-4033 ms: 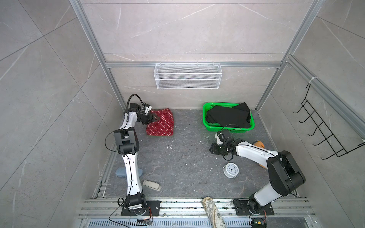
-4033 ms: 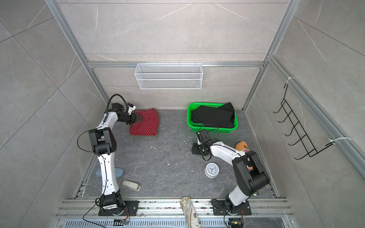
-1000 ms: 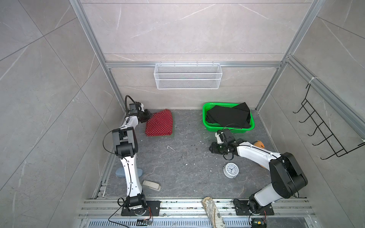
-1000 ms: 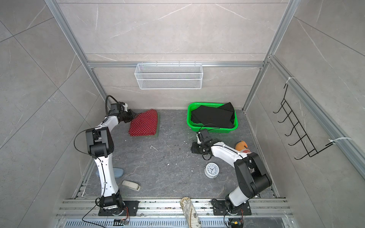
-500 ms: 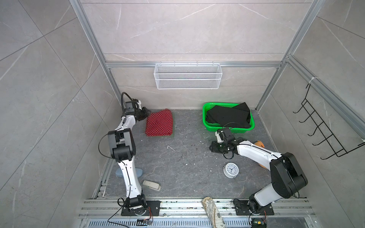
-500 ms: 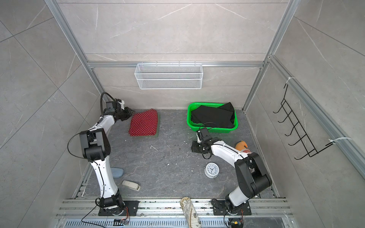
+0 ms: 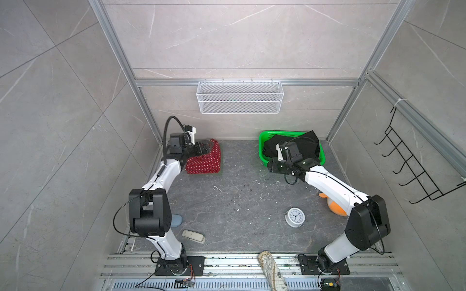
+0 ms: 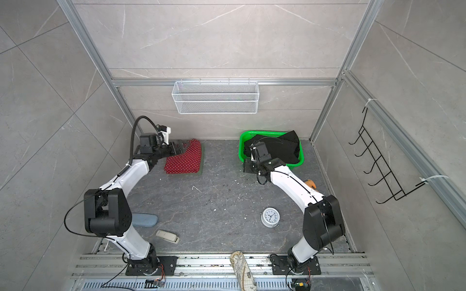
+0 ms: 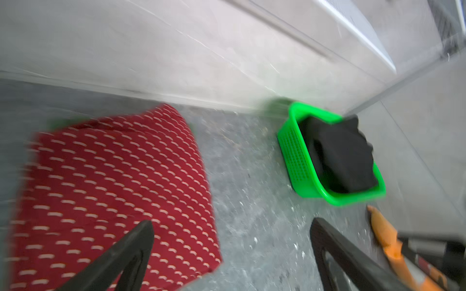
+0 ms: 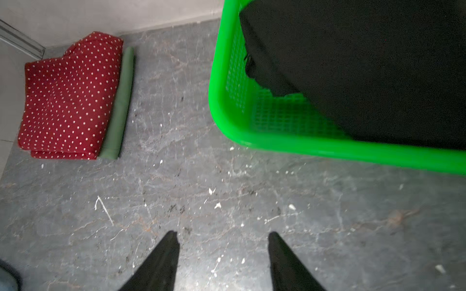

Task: Fold and stack skirts
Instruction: Smooth out the skirt, then pick up the skirt from the basket.

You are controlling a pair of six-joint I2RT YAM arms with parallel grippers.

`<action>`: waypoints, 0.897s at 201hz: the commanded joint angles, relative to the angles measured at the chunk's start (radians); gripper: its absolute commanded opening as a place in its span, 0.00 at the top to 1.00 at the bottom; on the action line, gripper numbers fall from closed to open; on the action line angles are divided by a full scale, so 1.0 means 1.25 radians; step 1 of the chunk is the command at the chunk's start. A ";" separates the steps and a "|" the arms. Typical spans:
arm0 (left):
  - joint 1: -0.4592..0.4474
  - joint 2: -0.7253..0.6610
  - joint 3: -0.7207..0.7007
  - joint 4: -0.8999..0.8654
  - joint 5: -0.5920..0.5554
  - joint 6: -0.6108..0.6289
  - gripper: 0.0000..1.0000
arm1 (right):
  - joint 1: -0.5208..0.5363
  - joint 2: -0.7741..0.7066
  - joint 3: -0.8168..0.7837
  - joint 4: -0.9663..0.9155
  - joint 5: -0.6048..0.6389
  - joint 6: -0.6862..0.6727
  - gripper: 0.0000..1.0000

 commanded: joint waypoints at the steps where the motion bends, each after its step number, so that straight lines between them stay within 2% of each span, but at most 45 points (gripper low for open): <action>1: -0.084 -0.068 -0.060 0.048 -0.120 0.089 0.00 | -0.038 0.065 0.081 -0.062 0.067 -0.044 0.30; 13: -0.131 -0.088 -0.089 0.052 -0.163 0.105 0.00 | -0.060 0.094 0.111 -0.056 0.084 -0.047 0.25; 42: -0.197 -0.114 -0.156 0.092 -0.187 0.079 0.00 | -0.107 0.172 0.186 -0.040 0.096 -0.072 0.18; 44: -0.200 -0.116 -0.161 0.095 -0.189 0.077 0.00 | -0.109 0.178 0.191 -0.036 0.098 -0.078 0.15; 48: -0.208 -0.119 -0.169 0.100 -0.193 0.074 0.00 | -0.110 0.188 0.199 -0.030 0.105 -0.091 0.03; 52: -0.215 -0.121 -0.178 0.103 -0.198 0.072 0.00 | -0.113 0.199 0.205 -0.019 0.117 -0.106 0.00; 88: -0.255 -0.131 -0.226 0.104 -0.222 0.064 0.00 | -0.112 0.282 0.244 0.056 0.100 -0.298 0.00; 109: -0.263 -0.145 -0.243 0.097 -0.243 0.057 0.00 | -0.112 0.305 0.238 0.108 0.111 -0.360 0.00; 138: -0.267 -0.182 -0.267 0.102 -0.268 0.042 0.00 | -0.112 0.379 0.306 0.090 0.171 -0.404 0.00; 180: -0.267 -0.245 -0.300 0.092 -0.307 0.044 0.00 | -0.113 0.481 0.393 0.076 0.251 -0.397 0.03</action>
